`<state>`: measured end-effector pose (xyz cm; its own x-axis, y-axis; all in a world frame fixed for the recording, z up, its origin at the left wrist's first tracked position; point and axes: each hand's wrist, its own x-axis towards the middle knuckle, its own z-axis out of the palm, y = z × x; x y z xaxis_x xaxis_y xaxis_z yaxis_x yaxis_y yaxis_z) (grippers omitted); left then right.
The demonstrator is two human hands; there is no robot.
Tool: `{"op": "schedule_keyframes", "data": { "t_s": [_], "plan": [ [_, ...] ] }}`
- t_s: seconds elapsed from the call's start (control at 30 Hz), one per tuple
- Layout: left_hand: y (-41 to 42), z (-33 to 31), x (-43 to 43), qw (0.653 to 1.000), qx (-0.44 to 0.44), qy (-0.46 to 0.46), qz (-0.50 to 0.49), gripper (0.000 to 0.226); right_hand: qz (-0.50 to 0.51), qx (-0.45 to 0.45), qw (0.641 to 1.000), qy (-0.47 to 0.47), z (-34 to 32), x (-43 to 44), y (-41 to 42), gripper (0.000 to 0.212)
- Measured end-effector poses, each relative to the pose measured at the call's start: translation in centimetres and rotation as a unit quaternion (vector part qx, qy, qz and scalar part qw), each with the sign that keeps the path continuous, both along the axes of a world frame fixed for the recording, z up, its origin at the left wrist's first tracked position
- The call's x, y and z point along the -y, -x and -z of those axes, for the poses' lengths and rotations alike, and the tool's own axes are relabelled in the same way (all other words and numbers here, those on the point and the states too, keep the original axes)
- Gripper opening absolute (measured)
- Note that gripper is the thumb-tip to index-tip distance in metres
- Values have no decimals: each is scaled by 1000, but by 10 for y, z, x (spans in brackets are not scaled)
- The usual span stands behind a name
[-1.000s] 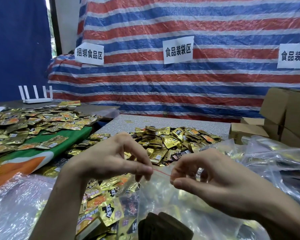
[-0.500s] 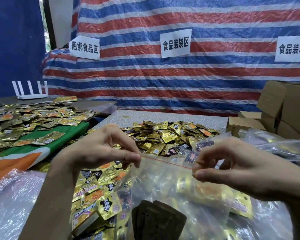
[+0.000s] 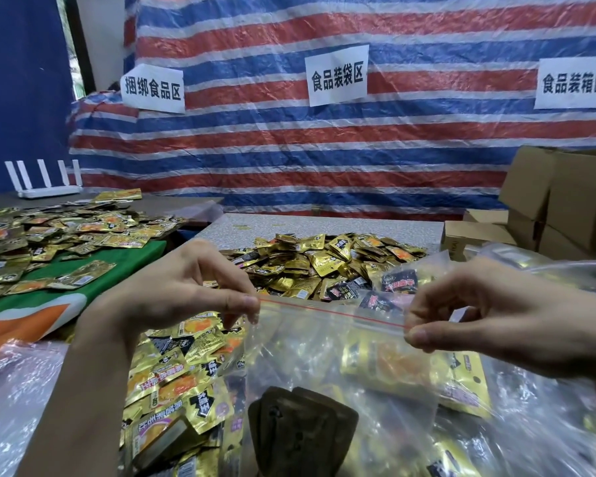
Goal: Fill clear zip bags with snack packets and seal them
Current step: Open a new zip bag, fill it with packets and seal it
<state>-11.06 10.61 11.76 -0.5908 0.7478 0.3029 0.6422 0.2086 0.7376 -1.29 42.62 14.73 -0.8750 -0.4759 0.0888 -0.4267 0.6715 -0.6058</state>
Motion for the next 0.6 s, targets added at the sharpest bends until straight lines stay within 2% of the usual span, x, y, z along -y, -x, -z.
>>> {"op": "schedule_keyframes", "data": {
  "t_s": [0.6],
  "plan": [
    [-1,-1,3,1000,6,-4,-9,10,-3,6,1000,13,0,-13,-2,25]
  ]
}}
